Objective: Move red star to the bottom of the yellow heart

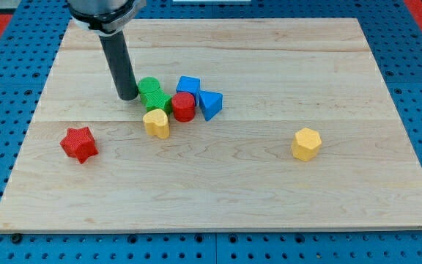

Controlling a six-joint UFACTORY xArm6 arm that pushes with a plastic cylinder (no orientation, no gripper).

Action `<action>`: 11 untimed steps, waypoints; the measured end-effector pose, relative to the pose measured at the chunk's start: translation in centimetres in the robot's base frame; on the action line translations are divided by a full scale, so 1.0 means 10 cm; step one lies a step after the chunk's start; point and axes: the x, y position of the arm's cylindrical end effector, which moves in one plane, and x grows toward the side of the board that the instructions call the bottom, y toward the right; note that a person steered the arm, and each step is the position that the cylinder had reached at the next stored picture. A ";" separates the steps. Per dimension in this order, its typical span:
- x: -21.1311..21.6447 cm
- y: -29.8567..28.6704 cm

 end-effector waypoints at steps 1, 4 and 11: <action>-0.06 0.11; 0.78 -1.12; 1.56 1.31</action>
